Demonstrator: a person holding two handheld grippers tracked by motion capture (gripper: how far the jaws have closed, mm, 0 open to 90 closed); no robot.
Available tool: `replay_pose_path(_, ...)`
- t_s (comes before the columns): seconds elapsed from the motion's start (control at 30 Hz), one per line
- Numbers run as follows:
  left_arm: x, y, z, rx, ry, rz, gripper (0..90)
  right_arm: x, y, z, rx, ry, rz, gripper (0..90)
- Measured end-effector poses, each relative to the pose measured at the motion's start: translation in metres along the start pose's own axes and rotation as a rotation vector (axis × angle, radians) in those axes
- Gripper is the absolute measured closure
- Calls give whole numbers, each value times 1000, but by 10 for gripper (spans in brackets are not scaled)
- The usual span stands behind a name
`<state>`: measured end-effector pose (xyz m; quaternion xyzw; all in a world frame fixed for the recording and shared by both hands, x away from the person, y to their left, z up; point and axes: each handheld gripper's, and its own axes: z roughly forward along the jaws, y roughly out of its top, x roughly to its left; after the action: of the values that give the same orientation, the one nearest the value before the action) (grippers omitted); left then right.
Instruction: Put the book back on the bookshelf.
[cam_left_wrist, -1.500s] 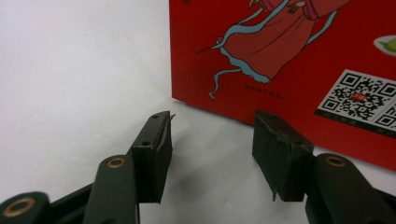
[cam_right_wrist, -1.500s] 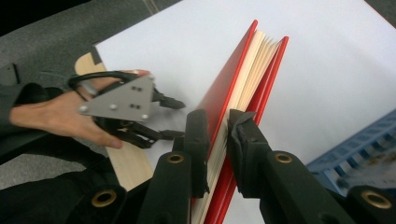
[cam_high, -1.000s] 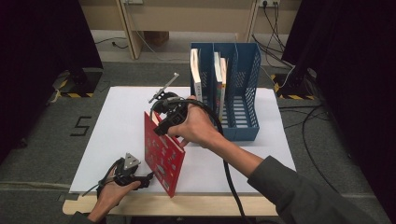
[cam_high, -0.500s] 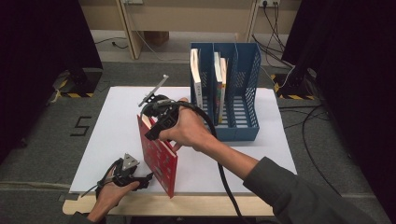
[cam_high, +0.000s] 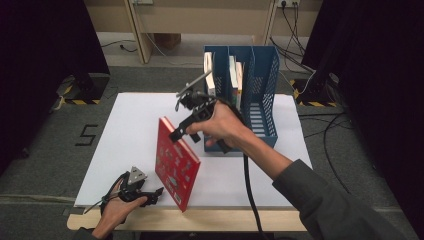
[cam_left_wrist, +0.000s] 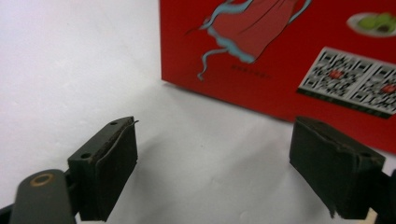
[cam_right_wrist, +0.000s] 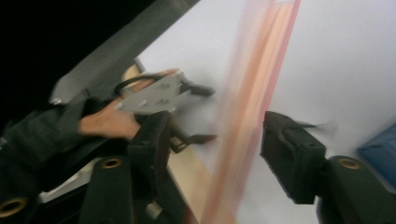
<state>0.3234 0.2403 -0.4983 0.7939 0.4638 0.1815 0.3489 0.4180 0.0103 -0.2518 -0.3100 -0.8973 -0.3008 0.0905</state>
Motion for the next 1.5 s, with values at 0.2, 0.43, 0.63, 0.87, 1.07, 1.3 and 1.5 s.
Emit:
replay_pose_path(0.2, -4, 0, 1, 6, -6, 25, 152, -1, -2, 26, 73, -32, -31, 621)
replay_pose_path(0.43, -3, 0, 0, 7, -11, 28, 149, 1, -1, 32, 114, -107, -50, 699)
replay_pose_path(0.63, -2, 0, 2, 13, -2, 29, 130, 2, 1, 37, 109, -101, -91, 728)
replay_pose_path(0.87, -3, 0, 2, 11, 1, 26, 122, 2, 3, 39, 142, -114, -91, 732)
replay_pose_path(1.07, -2, 0, 2, 11, -2, 26, 121, 4, 5, 39, 149, -119, -111, 748)
replay_pose_path(1.3, 9, 0, 0, -2, 32, 4, 149, -1, -3, 16, 118, -124, -153, 797)
replay_pose_path(1.5, 13, 0, 1, 3, 35, 0, 145, -12, -15, -16, 150, -258, -179, 798)
